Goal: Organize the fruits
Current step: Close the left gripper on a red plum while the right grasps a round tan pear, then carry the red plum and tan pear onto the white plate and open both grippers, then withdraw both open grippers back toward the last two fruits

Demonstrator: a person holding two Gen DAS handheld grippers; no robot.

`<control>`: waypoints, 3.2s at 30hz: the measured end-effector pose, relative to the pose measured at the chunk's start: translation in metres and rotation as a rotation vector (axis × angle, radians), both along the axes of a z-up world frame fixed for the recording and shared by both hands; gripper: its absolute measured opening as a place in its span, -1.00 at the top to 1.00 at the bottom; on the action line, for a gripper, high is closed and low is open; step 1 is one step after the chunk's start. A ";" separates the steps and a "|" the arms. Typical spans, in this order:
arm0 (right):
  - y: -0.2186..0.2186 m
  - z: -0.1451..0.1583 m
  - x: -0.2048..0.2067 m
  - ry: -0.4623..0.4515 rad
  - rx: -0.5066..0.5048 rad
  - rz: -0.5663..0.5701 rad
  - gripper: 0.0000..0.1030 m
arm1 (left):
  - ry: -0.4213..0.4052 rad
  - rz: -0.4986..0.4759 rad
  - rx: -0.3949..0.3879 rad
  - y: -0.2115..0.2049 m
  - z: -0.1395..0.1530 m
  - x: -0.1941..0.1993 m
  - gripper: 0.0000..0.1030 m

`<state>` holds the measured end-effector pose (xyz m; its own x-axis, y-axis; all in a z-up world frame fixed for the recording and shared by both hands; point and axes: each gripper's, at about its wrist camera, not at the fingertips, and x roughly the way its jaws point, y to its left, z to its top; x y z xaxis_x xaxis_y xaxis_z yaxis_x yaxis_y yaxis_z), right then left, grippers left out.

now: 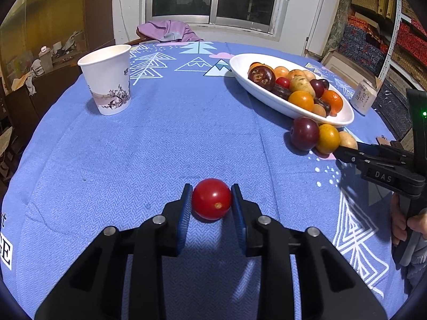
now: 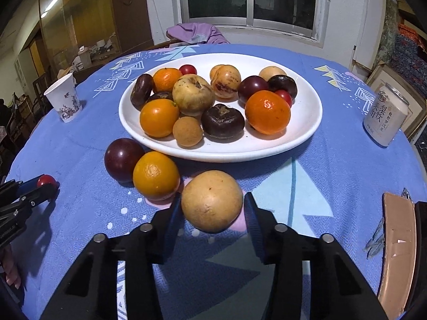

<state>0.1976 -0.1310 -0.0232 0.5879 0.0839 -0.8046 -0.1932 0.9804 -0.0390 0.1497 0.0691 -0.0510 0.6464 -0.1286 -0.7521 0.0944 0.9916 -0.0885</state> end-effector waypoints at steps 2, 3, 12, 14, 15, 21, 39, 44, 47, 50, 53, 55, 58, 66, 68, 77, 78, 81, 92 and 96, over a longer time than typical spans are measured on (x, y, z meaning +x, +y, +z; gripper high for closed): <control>0.000 0.000 -0.002 0.001 0.002 0.006 0.14 | 0.000 -0.004 0.006 -0.001 0.000 -0.001 0.44; -0.001 0.000 -0.003 0.002 0.007 0.006 0.14 | 0.000 -0.005 0.008 -0.002 0.000 -0.001 0.44; -0.004 0.007 -0.025 -0.013 0.036 0.022 0.14 | -0.015 -0.039 0.000 -0.008 0.001 -0.004 0.44; -0.005 0.012 -0.034 -0.031 0.045 0.026 0.14 | -0.049 -0.052 0.007 -0.013 0.006 -0.009 0.44; -0.005 0.016 -0.039 -0.043 0.052 0.029 0.14 | -0.068 -0.059 0.016 -0.015 0.008 -0.011 0.44; -0.003 0.026 -0.073 -0.083 0.077 0.063 0.14 | -0.095 -0.082 0.012 -0.024 0.012 -0.021 0.45; -0.035 0.075 -0.078 -0.157 0.160 0.026 0.14 | -0.154 -0.131 -0.011 -0.063 0.067 0.009 0.45; -0.052 0.123 -0.025 -0.226 0.150 -0.025 0.15 | -0.188 -0.108 -0.013 -0.080 0.109 0.071 0.45; -0.056 0.134 0.021 -0.219 0.129 -0.056 0.15 | -0.183 -0.095 -0.016 -0.094 0.119 0.114 0.45; -0.053 0.124 0.074 -0.172 0.104 -0.081 0.15 | -0.147 -0.084 -0.009 -0.109 0.111 0.159 0.45; -0.049 0.103 0.123 -0.117 0.069 -0.102 0.14 | -0.106 -0.061 0.011 -0.118 0.096 0.199 0.45; -0.043 0.086 0.148 -0.083 0.042 -0.102 0.14 | -0.065 -0.043 0.006 -0.118 0.083 0.226 0.45; -0.032 0.063 0.176 -0.031 -0.008 -0.088 0.15 | -0.013 -0.030 0.012 -0.116 0.066 0.255 0.45; -0.011 0.040 0.212 0.019 -0.097 -0.057 0.05 | 0.067 -0.026 0.016 -0.111 0.041 0.284 0.02; -0.010 0.041 0.210 0.000 -0.111 -0.063 -0.02 | 0.049 -0.010 0.030 -0.110 0.042 0.283 -0.03; -0.034 0.112 0.132 -0.165 0.033 -0.085 -0.14 | -0.092 0.031 -0.017 -0.075 0.105 0.216 -0.37; -0.037 0.121 0.114 -0.196 0.048 -0.089 -0.26 | -0.113 0.036 -0.016 -0.070 0.113 0.202 -0.41; -0.044 0.139 0.056 -0.288 0.104 -0.088 -0.45 | -0.189 0.059 0.006 -0.057 0.126 0.144 -0.59; -0.069 0.068 -0.058 -0.243 0.247 -0.197 -0.86 | -0.187 0.121 0.039 -0.053 0.051 0.008 -0.86; -0.076 0.060 -0.058 -0.231 0.259 -0.232 -0.86 | -0.147 0.101 0.044 -0.059 0.038 0.013 -0.86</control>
<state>0.1396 -0.2068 0.0364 0.7773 0.1098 -0.6194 0.0194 0.9800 0.1981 0.1628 0.0106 -0.0133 0.7575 -0.0272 -0.6523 0.0033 0.9993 -0.0378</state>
